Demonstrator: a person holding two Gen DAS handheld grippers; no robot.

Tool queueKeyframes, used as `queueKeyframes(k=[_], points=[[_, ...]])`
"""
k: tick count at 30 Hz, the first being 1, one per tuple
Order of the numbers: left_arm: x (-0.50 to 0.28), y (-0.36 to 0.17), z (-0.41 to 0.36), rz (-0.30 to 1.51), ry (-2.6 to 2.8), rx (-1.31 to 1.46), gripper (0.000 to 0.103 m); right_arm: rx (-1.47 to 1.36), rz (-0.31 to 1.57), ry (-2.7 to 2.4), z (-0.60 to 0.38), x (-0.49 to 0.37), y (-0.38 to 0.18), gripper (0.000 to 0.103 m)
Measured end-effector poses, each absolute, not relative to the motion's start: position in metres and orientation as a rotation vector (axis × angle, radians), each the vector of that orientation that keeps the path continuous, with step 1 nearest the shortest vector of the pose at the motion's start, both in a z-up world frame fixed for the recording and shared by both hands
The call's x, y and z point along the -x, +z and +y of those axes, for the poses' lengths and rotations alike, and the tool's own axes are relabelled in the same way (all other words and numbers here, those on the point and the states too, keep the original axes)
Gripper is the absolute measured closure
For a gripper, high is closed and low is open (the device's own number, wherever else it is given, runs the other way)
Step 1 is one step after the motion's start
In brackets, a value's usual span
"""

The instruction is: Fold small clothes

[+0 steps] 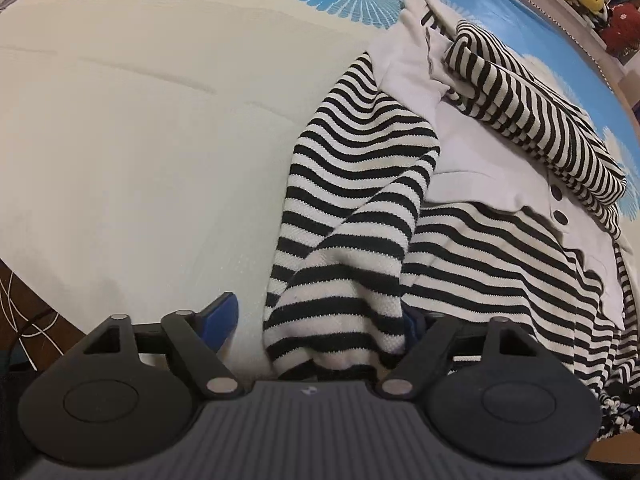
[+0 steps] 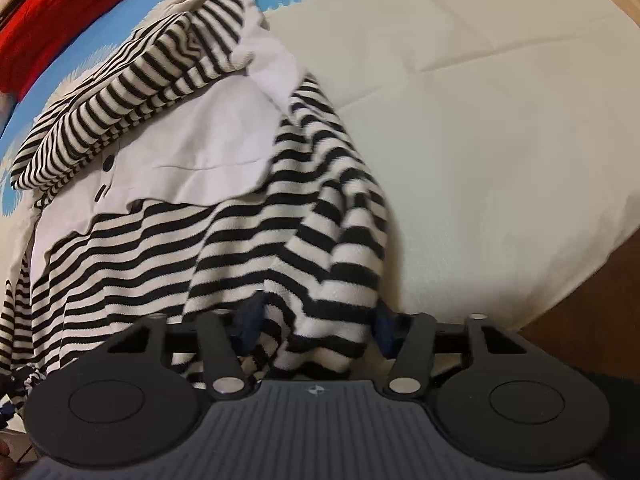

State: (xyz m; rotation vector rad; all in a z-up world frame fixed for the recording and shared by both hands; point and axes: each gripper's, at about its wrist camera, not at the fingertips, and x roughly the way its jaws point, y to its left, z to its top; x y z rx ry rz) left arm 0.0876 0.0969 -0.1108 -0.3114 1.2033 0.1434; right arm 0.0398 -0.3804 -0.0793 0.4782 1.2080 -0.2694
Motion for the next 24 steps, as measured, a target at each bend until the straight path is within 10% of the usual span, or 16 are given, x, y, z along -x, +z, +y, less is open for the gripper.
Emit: queueKeyframes(k=[5, 8, 15, 18, 24], points=[[-0.082, -0.107, 0.091, 1.21, 0.061, 0.285, 0.081, -0.467, 1.177, -0.22, -0.383, -0.027, -0.069, 0.092], [-0.074, -0.101, 0.088, 1.201, 0.003, 0.274, 0.091, -0.493, 1.105, -0.233, -0.392, -0.015, -0.056, 0.094], [-0.056, -0.084, 0.092, 1.21, -0.13, 0.355, 0.088, -0.525, 1.007, -0.329, -0.415, 0.002, -0.042, 0.095], [-0.068, -0.101, 0.103, 1.292, -0.058, 0.366, 0.054, -0.506, 1.085, -0.311, -0.408, -0.004, -0.057, 0.093], [-0.086, -0.101, 0.112, 1.303, -0.046, 0.366, 0.051, -0.455, 1.131, -0.34, -0.39, -0.009, -0.066, 0.072]])
